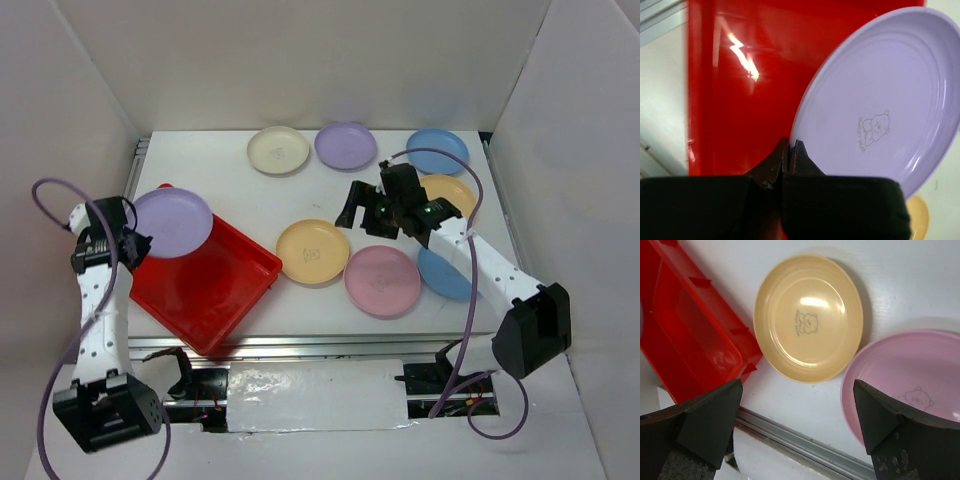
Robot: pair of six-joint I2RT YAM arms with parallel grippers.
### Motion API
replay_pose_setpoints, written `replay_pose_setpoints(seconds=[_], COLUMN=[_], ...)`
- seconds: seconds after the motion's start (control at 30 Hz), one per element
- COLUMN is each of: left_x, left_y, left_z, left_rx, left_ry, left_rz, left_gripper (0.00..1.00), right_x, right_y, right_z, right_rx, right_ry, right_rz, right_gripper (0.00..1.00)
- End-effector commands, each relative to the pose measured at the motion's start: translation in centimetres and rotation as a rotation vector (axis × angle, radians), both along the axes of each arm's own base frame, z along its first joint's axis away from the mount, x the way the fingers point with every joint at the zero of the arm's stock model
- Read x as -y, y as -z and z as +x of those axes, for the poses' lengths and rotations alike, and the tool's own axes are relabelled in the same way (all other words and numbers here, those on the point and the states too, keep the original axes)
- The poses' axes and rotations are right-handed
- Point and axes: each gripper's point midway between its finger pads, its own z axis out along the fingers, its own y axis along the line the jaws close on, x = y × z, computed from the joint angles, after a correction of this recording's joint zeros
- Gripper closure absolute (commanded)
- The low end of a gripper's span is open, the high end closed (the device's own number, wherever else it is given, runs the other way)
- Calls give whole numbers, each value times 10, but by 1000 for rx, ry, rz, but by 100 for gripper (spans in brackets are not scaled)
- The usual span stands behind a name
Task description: Place the plates into the plastic bin on the countertop
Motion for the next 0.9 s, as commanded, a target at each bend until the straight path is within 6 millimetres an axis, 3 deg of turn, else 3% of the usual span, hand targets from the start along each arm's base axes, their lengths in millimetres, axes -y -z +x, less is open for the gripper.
replay_pose_setpoints(seconds=[0.0,0.07,0.27,0.3,0.37,0.4,0.47,0.53,0.57,0.6,0.67,0.73,0.83,0.87], left_x=[-15,-17,-12,-11,-9,-7,-5,-4,1,13,40,71,163,180], left_y=[4,23,64,69,72,71,66,45,33,21,-8,-22,-44,-52], left_z=[-22,-32,-25,-25,-25,-26,-29,-30,-21,-10,12,33,65,75], left_rx=[44,13,-47,-62,-77,-68,-54,0,46,101,189,196,184,186], left_ry=[-172,-210,-202,-197,-191,-181,-177,-147,-90,-6,191,371,736,793], left_rz=[-14,-23,-82,-89,-99,-100,-99,-63,-43,-41,6,7,54,85], left_gripper=[100,100,96,86,77,58,37,16,10,1,1,1,1,1], right_x=[-3,2,7,8,13,15,18,20,22,23,29,35,42,44], right_y=[-15,-10,-5,-5,-5,-6,-6,-11,-11,-12,-15,-17,-24,-24], right_z=[0,-1,-3,-3,-5,-5,-7,-9,-10,-11,-13,-15,-19,-21], right_rx=[82,76,72,78,83,89,91,109,111,117,135,153,179,179], right_ry=[-21,-15,-12,-9,-1,3,8,14,19,19,42,63,87,89], right_rz=[75,68,61,57,53,52,54,55,51,48,40,34,37,38], right_gripper=[0,0,0,0,0,0,0,0,0,0,0,0,0,0])
